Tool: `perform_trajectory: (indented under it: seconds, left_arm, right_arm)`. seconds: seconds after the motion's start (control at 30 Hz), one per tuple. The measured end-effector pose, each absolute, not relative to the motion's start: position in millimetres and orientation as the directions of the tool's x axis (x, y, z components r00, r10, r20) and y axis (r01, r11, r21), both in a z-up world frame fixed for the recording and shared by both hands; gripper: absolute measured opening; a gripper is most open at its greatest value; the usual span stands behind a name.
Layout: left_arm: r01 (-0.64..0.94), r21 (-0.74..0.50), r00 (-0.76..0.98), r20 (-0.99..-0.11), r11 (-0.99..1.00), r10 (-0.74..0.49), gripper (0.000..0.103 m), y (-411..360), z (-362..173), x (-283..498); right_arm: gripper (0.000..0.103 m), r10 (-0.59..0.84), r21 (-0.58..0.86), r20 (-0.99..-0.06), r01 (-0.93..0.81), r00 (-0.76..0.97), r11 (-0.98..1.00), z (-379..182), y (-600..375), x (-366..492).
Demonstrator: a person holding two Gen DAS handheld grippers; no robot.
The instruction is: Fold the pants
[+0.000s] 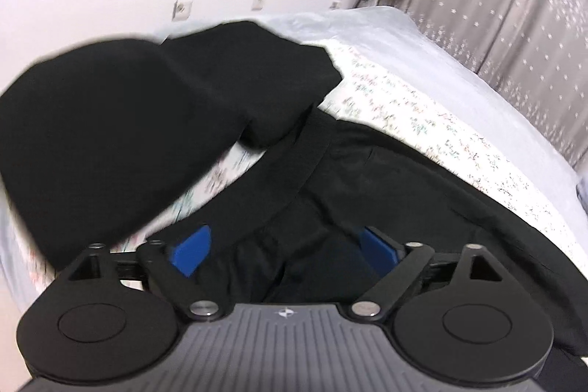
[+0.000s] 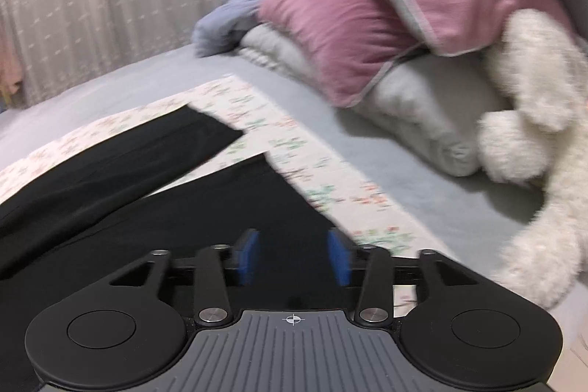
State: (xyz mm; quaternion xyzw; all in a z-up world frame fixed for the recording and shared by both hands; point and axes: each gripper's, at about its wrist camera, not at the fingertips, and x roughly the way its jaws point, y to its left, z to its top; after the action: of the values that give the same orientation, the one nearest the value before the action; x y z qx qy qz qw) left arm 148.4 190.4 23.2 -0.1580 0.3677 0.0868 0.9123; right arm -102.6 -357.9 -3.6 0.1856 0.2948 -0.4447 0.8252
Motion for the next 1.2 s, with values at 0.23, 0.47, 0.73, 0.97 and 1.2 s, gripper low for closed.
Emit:
perform_trajectory:
  seconds: [0.23,0.47,0.73,0.97,1.2]
  left_arm:
    - [-0.158,-0.147,0.697,-0.717,0.976,0.005,0.103,168,34,225]
    - [-0.041,0.016,0.685,-0.727,0.999,0.040,0.103,134,4,295]
    - [0.039,0.110,0.667,-0.743,0.993,0.056,0.103,118,-35,345]
    - [0.111,0.184,0.665,-0.744,0.977,0.065,0.097,102,-56,361]
    - [0.133,0.132,0.659,-0.752,0.982,0.012,0.038,95,-55,367]
  right_arm:
    - [0.061,-0.586,0.047,-0.685,0.828,0.434,0.558,-12,-369,-82]
    - [0.065,-0.570,0.050,-0.693,0.818,0.441,0.573,-15,-370,-80]
    - [0.065,-0.613,-0.064,-0.683,0.804,0.396,0.591,-18,-366,-65]
    - [0.065,-0.629,-0.143,-0.680,0.773,0.377,0.618,-21,-362,-44]
    - [0.066,-0.634,-0.186,-0.683,0.753,0.363,0.631,-25,-357,-33]
